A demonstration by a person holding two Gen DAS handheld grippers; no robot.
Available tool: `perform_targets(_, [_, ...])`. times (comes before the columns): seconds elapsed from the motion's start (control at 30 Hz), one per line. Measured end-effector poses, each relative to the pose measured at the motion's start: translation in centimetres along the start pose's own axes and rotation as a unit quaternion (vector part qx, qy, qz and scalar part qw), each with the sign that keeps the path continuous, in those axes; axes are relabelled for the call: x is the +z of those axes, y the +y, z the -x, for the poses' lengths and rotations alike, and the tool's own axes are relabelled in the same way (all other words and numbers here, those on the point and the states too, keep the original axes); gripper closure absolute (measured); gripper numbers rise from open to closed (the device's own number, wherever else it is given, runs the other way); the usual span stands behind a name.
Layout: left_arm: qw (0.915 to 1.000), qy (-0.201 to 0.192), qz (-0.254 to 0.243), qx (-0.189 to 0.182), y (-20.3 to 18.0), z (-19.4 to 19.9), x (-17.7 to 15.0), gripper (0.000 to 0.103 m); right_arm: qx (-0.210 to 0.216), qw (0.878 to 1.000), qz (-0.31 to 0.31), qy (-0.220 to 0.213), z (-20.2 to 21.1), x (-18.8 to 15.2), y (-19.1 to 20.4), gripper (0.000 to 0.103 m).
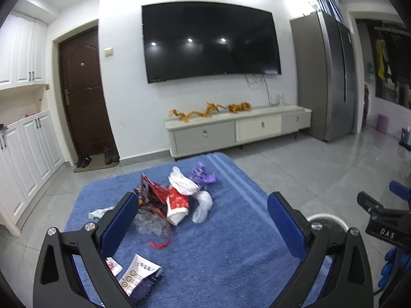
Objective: Collect trash
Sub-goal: 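Approach the pile of wrappers on the blue towel with both tools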
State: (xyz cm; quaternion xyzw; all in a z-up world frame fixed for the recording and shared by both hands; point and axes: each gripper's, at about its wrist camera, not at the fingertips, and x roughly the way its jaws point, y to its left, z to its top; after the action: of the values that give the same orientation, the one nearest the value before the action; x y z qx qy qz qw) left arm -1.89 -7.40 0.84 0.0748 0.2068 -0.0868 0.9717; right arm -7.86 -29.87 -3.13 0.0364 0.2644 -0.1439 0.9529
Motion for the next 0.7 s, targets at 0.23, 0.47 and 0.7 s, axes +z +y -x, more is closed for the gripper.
perform_targets(0.23, [0.9996, 0.025, -0.011, -0.011, -0.7, -2.5, -0.4, 0.002, -0.005, 1.000, -0.014, 0.022, -2.0, -0.5, -0.7, 0.000])
perform_targets(0.47, [0.9993, 0.035, -0.007, -0.010, -0.1, -4.6, 0.0, 0.002, -0.005, 0.999, -0.012, 0.038, -4.0, -0.2, -0.7, 0.000])
perform_targets(0.7, [0.9995, 0.030, 0.001, 0.007, 1.1, -6.1, 0.6, 0.002, -0.004, 0.999, -0.009, 0.045, -5.5, 0.5, -0.4, 0.000])
